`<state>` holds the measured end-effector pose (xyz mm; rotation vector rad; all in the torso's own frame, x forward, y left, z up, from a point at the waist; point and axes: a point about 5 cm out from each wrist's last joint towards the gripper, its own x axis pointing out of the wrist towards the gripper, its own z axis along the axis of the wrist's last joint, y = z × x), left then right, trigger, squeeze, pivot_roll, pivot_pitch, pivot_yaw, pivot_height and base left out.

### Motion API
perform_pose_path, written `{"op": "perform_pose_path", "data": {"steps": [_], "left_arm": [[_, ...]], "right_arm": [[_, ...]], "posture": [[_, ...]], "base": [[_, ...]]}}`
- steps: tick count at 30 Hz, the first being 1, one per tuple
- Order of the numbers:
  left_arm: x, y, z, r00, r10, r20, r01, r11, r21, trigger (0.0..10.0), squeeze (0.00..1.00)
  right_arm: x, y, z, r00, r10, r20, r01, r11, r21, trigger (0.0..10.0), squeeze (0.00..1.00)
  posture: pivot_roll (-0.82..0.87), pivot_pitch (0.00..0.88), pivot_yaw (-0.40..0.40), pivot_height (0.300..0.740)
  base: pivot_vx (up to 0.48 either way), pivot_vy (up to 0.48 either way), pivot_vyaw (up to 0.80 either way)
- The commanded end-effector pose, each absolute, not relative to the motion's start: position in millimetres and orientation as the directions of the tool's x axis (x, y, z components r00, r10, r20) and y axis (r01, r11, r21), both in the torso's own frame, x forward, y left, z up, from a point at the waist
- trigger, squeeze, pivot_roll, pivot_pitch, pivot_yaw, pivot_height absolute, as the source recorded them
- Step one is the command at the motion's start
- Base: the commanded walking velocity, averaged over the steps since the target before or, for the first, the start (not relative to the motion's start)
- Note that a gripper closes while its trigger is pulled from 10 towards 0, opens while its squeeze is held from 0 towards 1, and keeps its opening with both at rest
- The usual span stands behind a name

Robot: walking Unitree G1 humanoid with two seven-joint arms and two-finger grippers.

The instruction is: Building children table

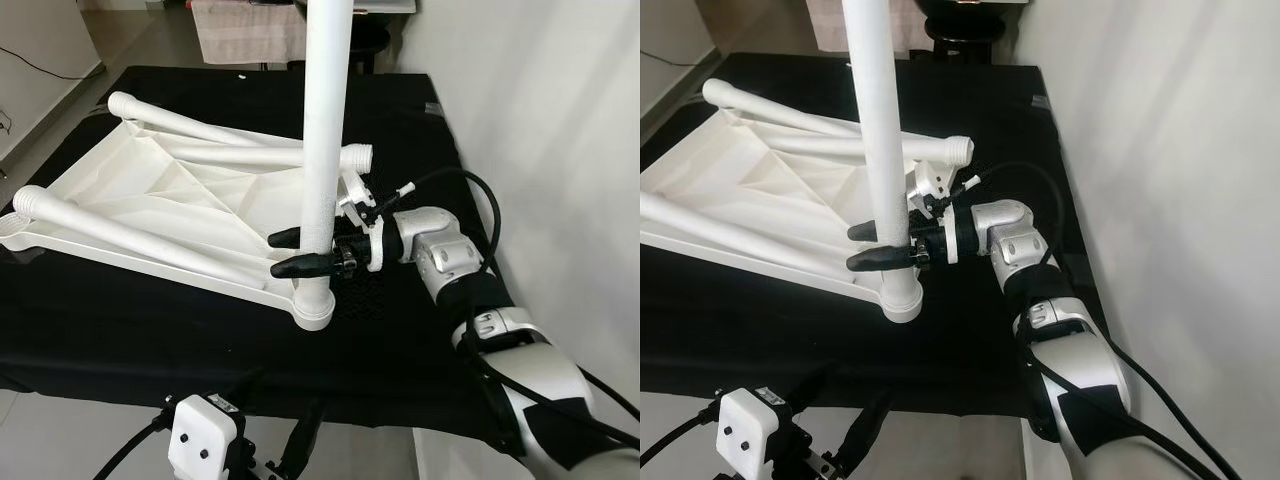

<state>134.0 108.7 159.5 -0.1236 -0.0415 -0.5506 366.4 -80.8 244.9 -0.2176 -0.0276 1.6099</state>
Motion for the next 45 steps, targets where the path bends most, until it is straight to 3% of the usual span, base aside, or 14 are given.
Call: {"op": "perform_pose_path", "data": {"steps": [1, 6, 10, 11, 15, 22, 23, 24, 26, 28, 29, 37, 38, 45], "left_arm": [[133.8, 108.0, 155.1, 0.847, -0.529, 0.046, 0.531, 0.84, -0.11, 10.0, 0.0], [138.8, 107.4, 153.3, 0.844, -0.533, 0.054, 0.536, 0.837, -0.112, 10.0, 0.0], [144.0, 108.9, 152.2, 0.844, -0.534, 0.059, 0.537, 0.836, -0.111, 10.0, 0.0], [146.6, 111.3, 151.8, 0.846, -0.53, 0.062, 0.534, 0.839, -0.108, 10.0, 0.0], [153.7, 114.7, 152.0, 0.848, -0.525, 0.071, 0.53, 0.842, -0.101, 10.0, 0.0], [165.5, 116.6, 148.3, 0.847, -0.527, 0.074, 0.532, 0.841, -0.099, 10.0, 0.0], [167.6, 117.8, 148.1, 0.856, -0.51, 0.08, 0.516, 0.851, -0.099, 10.0, 0.0], [168.8, 118.4, 148.2, 0.864, -0.497, 0.085, 0.504, 0.858, -0.097, 10.0, 0.0], [169.3, 118.7, 148.3, 0.868, -0.489, 0.088, 0.496, 0.863, -0.096, 10.0, 0.0], [170.2, 118.5, 148.3, 0.868, -0.489, 0.091, 0.496, 0.863, -0.094, 10.0, 0.0], [169.8, 117.8, 148.4, 0.865, -0.494, 0.091, 0.501, 0.86, -0.095, 10.0, 0.0], [164.8, 113.7, 149.8, 0.853, -0.513, 0.091, 0.521, 0.848, -0.102, 10.0, 0.0], [161.1, 111.7, 150.6, 0.851, -0.518, 0.089, 0.525, 0.844, -0.105, 10.0, 0.0], [156.0, 109.7, 151.8, 0.849, -0.521, 0.086, 0.528, 0.842, -0.108, 10.0, 0.0]], "right_arm": [[367.0, -85.8, 242.2, 0.01, 0.993, -0.121, -0.985, -0.011, -0.169, 0.0, 0.0], [368.4, -100.1, 247.8, 0.168, 0.985, -0.043, -0.953, 0.151, -0.261, 0.0, 0.0], [359.4, -111.5, 234.2, 0.497, 0.865, 0.069, -0.842, 0.501, -0.199, 0.0, 0.0], [355.7, -119.0, 216.0, 0.778, 0.621, 0.097, -0.61, 0.783, -0.118, 0.0, 0.0], [309.8, -117.2, 159.7, 0.94, 0.34, -0.012, -0.34, 0.937, -0.073, 0.0, 0.0], [312.7, -92.1, 147.3, 0.876, 0.478, -0.062, -0.481, 0.874, -0.062, 0.0, 0.0], [318.9, -88.2, 144.2, 0.852, 0.516, -0.092, -0.519, 0.855, -0.016, 6.6, 0.0], [322.0, -86.4, 146.9, 0.824, 0.56, -0.089, -0.561, 0.828, 0.017, 10.0, 0.0], [323.5, -86.1, 149.9, 0.807, 0.585, -0.082, -0.584, 0.811, 0.036, 10.0, 0.0], [321.9, -84.6, 167.6, 0.752, 0.658, -0.033, -0.658, 0.753, 0.011, 10.0, 0.2], [323.9, -85.1, 177.8, 0.695, 0.719, -0.007, -0.719, 0.695, -0.003, 10.0, 1.0], [334.2, -98.3, 210.0, 0.388, 0.922, -0.009, -0.915, 0.383, -0.129, 10.0, 1.0], [340.4, -100.1, 212.9, 0.265, 0.962, -0.067, -0.956, 0.253, -0.15, 10.0, 0.0], [345.3, -100.0, 218.6, 0.15, 0.983, -0.104, -0.983, 0.136, -0.126, 10.0, 0.0]], "posture": [[0.07, 0.213, -0.036, 0.74], [0.05, 0.199, -0.035, 0.74], [0.03, 0.185, -0.043, 0.74], [0.0, 0.178, -0.031, 0.74], [-0.02, 0.169, 0.008, 0.74], [0.0, 0.107, -0.016, 0.74], [0.0, 0.104, -0.015, 0.74], [0.01, 0.099, -0.015, 0.74], [0.02, 0.099, -0.016, 0.74], [0.03, 0.101, -0.022, 0.74], [0.03, 0.105, -0.024, 0.74], [0.04, 0.129, -0.03, 0.74], [0.06, 0.148, -0.035, 0.74], [0.08, 0.17, -0.038, 0.74]], "base": [[0.0, 0.0, 0.0], [0.0, 0.0, 0.0], [0.0, 0.0, 0.0], [0.0, 0.0, 0.0], [0.0, 0.0, 0.0], [0.0, 0.0, 0.0], [0.0, 0.0, 0.0], [0.0, 0.0, 0.0], [0.0, 0.0, 0.0], [0.0, 0.0, 0.0], [0.0, 0.0, 0.0], [0.0, 0.0, 0.0], [0.0, 0.0, 0.0], [0.0, 0.0, 0.0]]}}
